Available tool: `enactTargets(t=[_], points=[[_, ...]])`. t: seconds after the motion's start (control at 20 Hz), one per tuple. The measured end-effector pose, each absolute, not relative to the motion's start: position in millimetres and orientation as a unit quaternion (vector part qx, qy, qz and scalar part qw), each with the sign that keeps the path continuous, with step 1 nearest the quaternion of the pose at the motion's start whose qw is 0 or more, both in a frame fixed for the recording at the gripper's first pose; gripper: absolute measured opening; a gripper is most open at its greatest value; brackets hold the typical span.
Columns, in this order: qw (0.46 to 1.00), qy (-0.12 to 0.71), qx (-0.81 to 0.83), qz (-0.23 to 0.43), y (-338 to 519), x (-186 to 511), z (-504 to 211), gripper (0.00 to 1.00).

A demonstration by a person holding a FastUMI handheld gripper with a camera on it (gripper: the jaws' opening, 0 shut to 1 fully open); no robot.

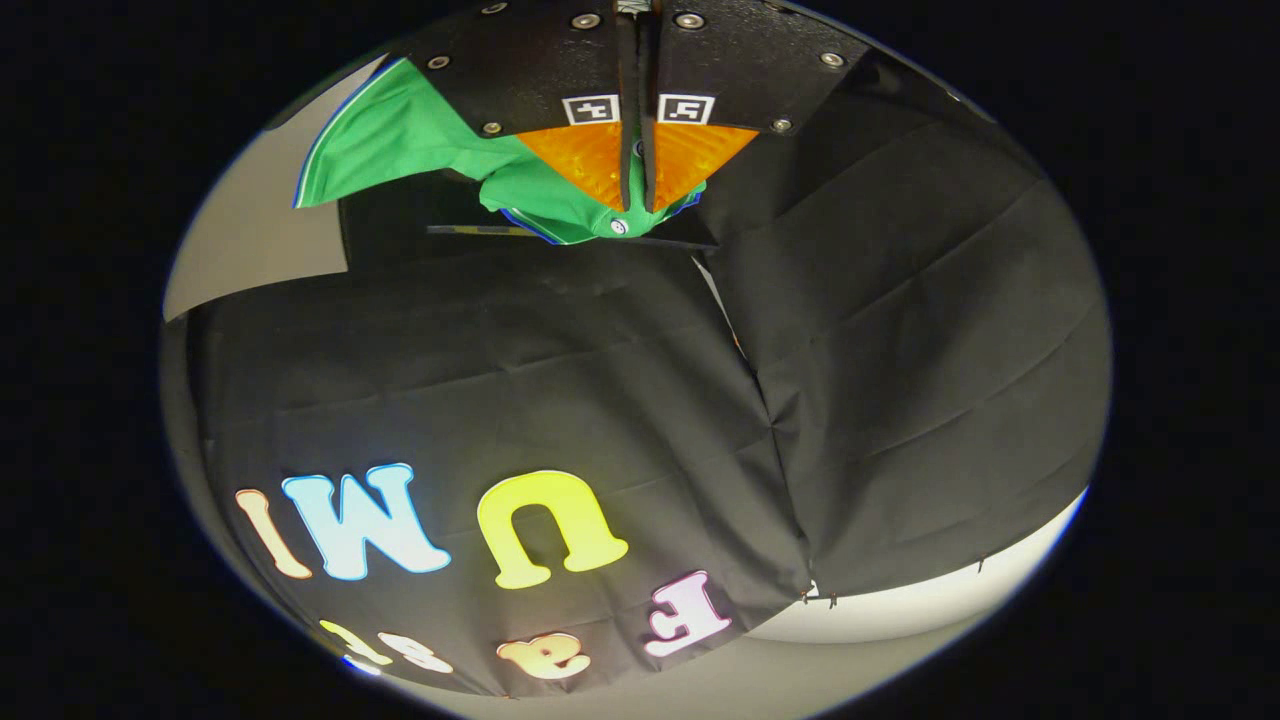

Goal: Put the clothes into the washing machine and then close the washing machine lid.

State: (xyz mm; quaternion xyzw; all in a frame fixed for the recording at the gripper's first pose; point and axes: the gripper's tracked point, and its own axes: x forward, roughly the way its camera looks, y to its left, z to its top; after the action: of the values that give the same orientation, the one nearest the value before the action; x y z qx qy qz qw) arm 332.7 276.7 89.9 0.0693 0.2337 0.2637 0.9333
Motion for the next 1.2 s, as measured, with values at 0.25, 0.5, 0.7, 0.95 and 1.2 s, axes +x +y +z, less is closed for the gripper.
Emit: enactTargets(t=[0.25,0.5,0.7,0.95,1.2], points=[[0.927,0.256,0.063,0.267,302.2,328.2,59.7,0.0],[0.921,0.282,0.052,0.265,319.6,324.2,19.1,0.0],[0.918,0.301,0.036,0.256,323.8,324.4,-12.9,0.0],[0.915,0.326,0.02,0.236,318.3,321.2,-54.2,0.0],[0.912,0.351,0.004,0.211,311.8,322.0,-94.2,0.0]])
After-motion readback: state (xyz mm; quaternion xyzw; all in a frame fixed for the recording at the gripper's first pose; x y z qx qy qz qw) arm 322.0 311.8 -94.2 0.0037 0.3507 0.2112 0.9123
